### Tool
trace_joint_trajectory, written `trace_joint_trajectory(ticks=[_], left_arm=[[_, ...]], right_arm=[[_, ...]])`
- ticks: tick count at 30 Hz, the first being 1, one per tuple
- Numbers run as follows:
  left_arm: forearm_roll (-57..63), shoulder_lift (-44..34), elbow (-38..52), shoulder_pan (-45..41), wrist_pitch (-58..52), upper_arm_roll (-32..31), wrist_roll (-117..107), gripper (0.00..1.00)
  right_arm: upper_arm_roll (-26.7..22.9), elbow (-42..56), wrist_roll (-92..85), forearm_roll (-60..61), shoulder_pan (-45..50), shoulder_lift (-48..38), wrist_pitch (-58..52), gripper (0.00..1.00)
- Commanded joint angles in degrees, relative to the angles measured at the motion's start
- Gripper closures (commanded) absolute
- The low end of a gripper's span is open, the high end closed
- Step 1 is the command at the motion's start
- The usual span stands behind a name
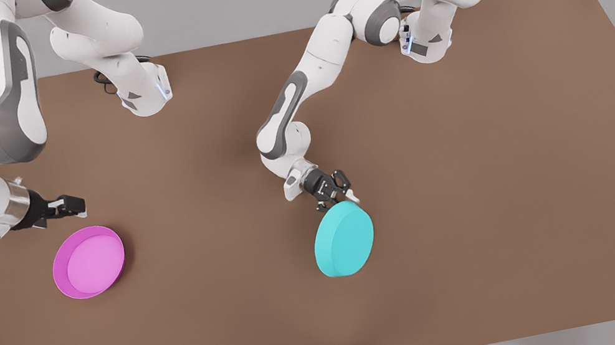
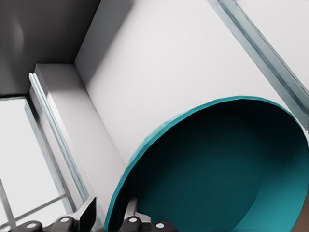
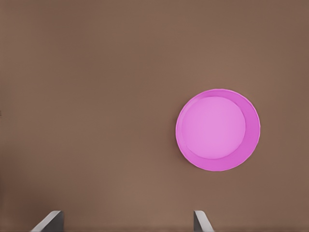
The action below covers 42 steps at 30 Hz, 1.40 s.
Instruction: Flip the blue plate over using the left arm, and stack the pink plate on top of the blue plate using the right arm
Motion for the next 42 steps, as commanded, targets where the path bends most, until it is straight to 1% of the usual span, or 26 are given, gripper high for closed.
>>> trace_joint_trajectory(ticks=[1,4,6,8,10,13,15,17,18,19,20,23,25,26,27,28,29,30,31,32,33,35,39,40,41,42], left_arm=[[-0.42,0.68,0.03,-1.07,-0.29,-0.05,-24.33,0.35],[-2.96,-0.81,0.29,-1.08,-2.58,-4.08,-23.45,0.32],[-8.86,-4.77,0.38,-1.17,-3.9,-8.75,-19.77,0.32],[-15.19,-6.88,1.87,-1.25,-7.5,-10.68,-10.1,0.32],[-20.19,-7.58,1.87,-1.34,-8.99,-10.77,-2.9,0.32],[-33.72,-10.22,2.74,-0.47,-8.03,-10.68,12.99,0.32],[-44.71,-13.9,4.51,0.24,-11.27,-9.45,37.34,0.32],[-57.02,-22.6,4.86,4.01,-22.35,-9.19,70.21,0.32],[-64.39,-29.02,6.97,10.59,-25.6,-8.49,84.02,0.29],[-73.1,-35.44,9.08,21.75,-28.77,-8.4,90.54,0.2],[-76.1,-39.13,9.34,29.14,-30.79,-8.31,94.49,0.0],[-79.61,-42.48,11.62,45.41,-30.62,-8.31,96.78,0.0],[-82.6,-43.35,13.56,52.08,-29.3,-9.36,96.88,0.0],[-82.09,-48.36,7.86,63.59,-20.97,-20.07,95.82,0.0],[-76.9,-55.03,-2.76,67.39,-7.18,-24.57,96.61,0.0],[-72.68,-61.19,-12.97,67.48,1.98,-24.66,100.73,0.0],[-71.18,-59.45,-10.18,67.65,1.82,-25.1,102.15,0.0],[-70.92,-58.82,-8.5,68.0,-2.66,-24.22,101.97,0.0],[-72.14,-58.21,-7.89,68.18,-2.93,-21.5,102.85,0.0],[-72.32,-57.77,-5.6,68.18,-3.54,-21.49,102.41,0.0],[-73.37,-57.6,-5.42,68.27,-6.88,-21.14,102.68,0.0],[-78.12,-57.16,-2.96,68.36,-7.15,-19.56,102.85,0.0],[-77.6,-57.51,-2.96,68.18,-9.87,-19.3,103.03,0.0],[-77.6,-57.51,-2.96,68.18,-9.87,-19.3,103.2,0.0],[-77.6,-57.59,-2.96,68.18,-9.96,-19.3,103.2,0.0],[-77.6,-57.59,-2.96,68.27,-9.96,-19.3,103.2,0.0]], right_arm=[[-0.01,0.08,-2.6,0.05,-1.41,0.3,0.04,0.0],[-0.01,0.52,-12.78,-0.22,-7.91,2.14,1.7,0.0],[-0.01,0.61,-24.13,-1.01,-11.87,7.24,7.86,0.0],[-0.01,1.49,-27.12,-1.18,-15.21,11.81,13.75,0.0],[-0.01,0.53,-27.03,-1.18,-16.71,14.45,16.91,0.0],[0.07,-2.11,-28.17,-0.84,-18.29,14.8,20.51,0.0],[0.43,-2.38,-32.04,2.14,-18.64,20.15,25.08,0.0],[0.34,-5.54,-35.12,3.91,-19.69,24.46,30.62,0.0],[0.43,-6.07,-35.12,3.91,-20.22,25.87,31.59,0.0],[0.43,-6.07,-35.21,4.79,-21.19,26.4,31.59,0.0],[0.51,-5.98,-36.61,5.14,-22.07,27.72,31.59,0.0],[0.43,-6.15,-40.22,6.81,-23.74,28.51,31.59,0.0],[0.34,-6.16,-41.71,6.81,-24.62,28.51,30.89,0.0],[0.25,-6.24,-42.94,6.73,-25.14,28.43,30.72,0.0],[0.25,-6.51,-43.29,6.73,-25.5,28.42,30.8,0.0],[0.25,-7.03,-43.82,6.73,-26.11,28.51,31.15,0.0],[0.25,-7.65,-43.82,6.64,-26.11,28.51,31.42,0.0],[0.25,-9.4,-43.91,6.64,-26.2,28.51,32.21,0.0],[0.25,-11.07,-43.91,6.64,-26.2,28.51,34.23,0.0],[0.25,-11.43,-43.91,6.64,-26.2,28.6,35.37,0.0],[0.16,-11.6,-43.91,6.64,-26.2,28.78,35.46,0.0],[0.16,-11.6,-43.91,6.64,-26.2,28.86,35.37,0.0],[0.16,-11.34,-43.82,6.64,-26.11,30.09,35.9,0.0],[0.16,-11.34,-43.82,6.55,-26.11,30.18,35.9,0.15],[0.16,-11.34,-43.82,6.2,-26.02,30.1,35.9,0.35],[0.16,-11.25,-43.82,6.2,-25.94,30.1,35.9,0.44]])
